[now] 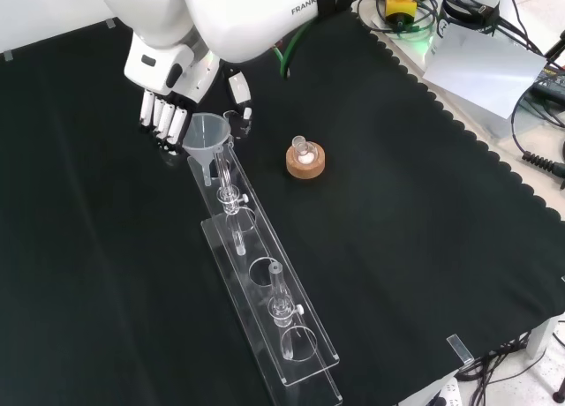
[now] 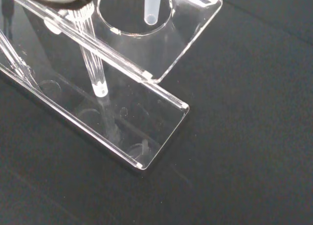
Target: Put the funnel back on the funnel stand.
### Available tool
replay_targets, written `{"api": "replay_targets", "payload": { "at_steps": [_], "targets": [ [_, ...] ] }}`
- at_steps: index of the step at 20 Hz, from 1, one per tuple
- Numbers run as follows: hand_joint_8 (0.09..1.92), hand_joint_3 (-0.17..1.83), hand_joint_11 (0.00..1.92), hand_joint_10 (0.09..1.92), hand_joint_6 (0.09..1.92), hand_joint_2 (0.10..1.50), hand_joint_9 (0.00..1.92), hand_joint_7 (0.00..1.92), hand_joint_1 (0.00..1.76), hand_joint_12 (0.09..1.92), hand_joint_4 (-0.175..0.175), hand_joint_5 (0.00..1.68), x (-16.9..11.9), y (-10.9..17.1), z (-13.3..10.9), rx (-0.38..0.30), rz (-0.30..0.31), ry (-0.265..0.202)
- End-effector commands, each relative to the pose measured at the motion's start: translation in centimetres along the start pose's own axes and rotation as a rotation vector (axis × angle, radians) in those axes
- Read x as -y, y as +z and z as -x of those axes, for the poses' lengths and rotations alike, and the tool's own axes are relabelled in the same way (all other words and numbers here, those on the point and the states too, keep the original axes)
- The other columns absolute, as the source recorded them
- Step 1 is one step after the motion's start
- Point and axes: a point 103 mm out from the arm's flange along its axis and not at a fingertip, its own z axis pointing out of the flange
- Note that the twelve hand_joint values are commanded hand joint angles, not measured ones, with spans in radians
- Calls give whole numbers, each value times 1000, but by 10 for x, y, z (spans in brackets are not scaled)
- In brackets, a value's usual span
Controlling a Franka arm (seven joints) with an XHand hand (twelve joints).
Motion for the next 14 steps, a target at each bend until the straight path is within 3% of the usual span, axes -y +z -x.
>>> {"api": "replay_targets", "payload": {
  "at_steps": [1, 8, 14],
  "targets": [
    [573, 572, 232, 706, 164, 651, 272, 23, 737, 1386, -74, 228, 2, 0, -1, 8, -38, 12],
    [286, 530, 133, 759, 87, 620, 115, 0, 716, 1430, -70, 151, 16, -5, -4, 12, -32, 24],
    [411, 503, 126, 774, 87, 624, 128, 0, 708, 1442, -72, 170, 48, -14, -5, 14, 40, 46]
  ]
}}
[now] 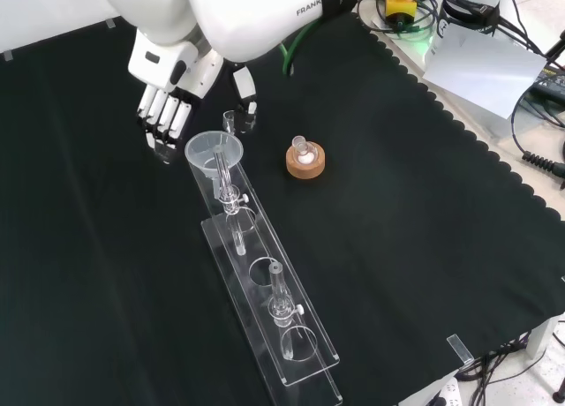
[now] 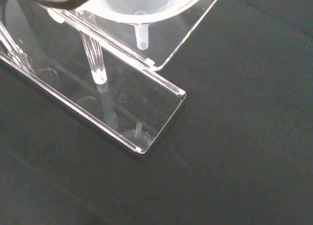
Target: Put the funnel back on the funnel stand.
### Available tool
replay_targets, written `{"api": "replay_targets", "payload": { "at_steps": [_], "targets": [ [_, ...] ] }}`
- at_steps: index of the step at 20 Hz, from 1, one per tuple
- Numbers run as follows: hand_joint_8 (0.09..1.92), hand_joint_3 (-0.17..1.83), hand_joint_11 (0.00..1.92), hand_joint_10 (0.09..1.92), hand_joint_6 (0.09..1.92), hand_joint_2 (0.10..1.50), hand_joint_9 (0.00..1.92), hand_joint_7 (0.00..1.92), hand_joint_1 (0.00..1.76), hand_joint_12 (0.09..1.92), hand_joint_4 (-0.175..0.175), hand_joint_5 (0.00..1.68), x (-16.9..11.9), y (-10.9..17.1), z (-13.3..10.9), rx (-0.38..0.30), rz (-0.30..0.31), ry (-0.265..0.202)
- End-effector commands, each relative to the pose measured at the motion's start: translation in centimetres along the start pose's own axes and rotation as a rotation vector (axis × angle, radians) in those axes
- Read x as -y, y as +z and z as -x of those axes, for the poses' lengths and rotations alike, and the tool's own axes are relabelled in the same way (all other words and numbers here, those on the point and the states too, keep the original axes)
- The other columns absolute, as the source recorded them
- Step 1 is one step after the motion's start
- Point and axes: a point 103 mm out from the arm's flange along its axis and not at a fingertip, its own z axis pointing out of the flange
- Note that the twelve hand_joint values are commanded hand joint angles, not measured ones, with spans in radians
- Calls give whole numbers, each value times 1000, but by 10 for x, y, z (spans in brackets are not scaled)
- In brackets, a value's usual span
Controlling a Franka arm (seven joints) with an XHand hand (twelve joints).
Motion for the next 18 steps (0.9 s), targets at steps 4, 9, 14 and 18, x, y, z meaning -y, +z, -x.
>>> {"api": "replay_targets", "payload": {
  "at_steps": [4, 9, 14, 18],
  "targets": [
    [606, 499, 158, 750, 87, 630, 231, 22, 707, 1435, -73, 225, 62, -14, -3, 2, 124, 48],
    [687, 508, 204, 732, 87, 646, 336, 117, 703, 1424, -74, 289, 104, -9, -4, -15, 179, 99],
    [704, 524, 243, 710, 87, 680, 406, 181, 709, 1409, -74, 339, 146, 7, -6, -41, 222, 153],
    [707, 545, 284, 684, 87, 715, 467, 234, 715, 1392, -72, 389, 181, 21, -11, -50, 246, 194]
  ]
}}
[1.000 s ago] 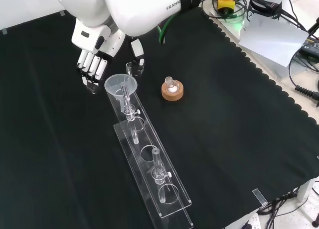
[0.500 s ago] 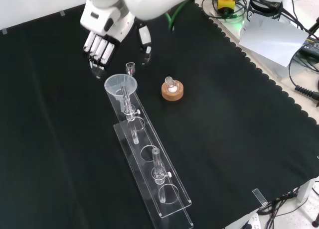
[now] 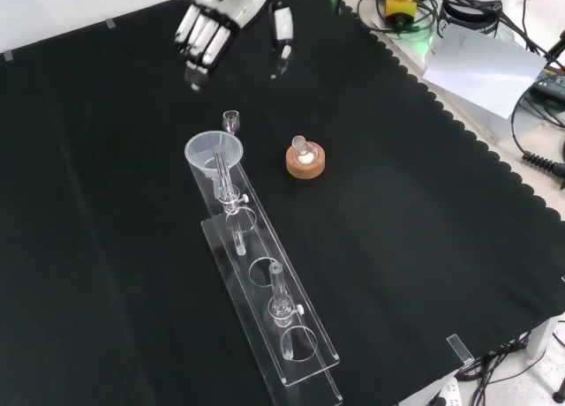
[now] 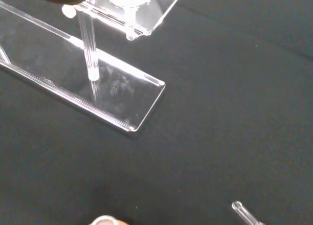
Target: Put the funnel back on the funnel stand.
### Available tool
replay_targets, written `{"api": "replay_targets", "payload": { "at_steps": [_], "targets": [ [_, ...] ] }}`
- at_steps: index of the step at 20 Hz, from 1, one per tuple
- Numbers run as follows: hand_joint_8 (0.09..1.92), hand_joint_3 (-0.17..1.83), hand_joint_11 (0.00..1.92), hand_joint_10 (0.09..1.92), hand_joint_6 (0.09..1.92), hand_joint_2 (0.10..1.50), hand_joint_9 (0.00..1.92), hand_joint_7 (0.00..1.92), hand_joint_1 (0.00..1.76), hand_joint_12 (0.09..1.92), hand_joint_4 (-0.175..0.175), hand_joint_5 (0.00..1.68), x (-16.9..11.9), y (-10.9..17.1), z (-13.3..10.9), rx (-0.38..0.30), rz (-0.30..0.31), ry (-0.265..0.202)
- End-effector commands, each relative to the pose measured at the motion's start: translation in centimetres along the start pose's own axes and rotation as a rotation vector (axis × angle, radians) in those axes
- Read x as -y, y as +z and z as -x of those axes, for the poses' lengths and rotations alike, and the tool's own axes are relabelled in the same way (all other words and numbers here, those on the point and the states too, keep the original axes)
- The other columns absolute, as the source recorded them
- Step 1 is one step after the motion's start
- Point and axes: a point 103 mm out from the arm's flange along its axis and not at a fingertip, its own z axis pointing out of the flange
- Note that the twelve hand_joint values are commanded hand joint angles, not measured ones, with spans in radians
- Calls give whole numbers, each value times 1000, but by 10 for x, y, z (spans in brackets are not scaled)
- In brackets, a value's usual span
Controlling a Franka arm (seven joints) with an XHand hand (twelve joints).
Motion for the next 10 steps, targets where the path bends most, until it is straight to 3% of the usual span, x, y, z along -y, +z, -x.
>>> {"api": "replay_targets", "payload": {
  "at_steps": [1, 10],
  "targets": [
    [708, 549, 292, 680, 87, 720, 478, 244, 717, 1390, -72, 397, 79, 9, 8, -32, 113, 77],
    [703, 563, 316, 652, 87, 727, 511, 272, 722, 1379, -74, 418, 126, 26, 9, -48, 107, 145]
  ]
}}
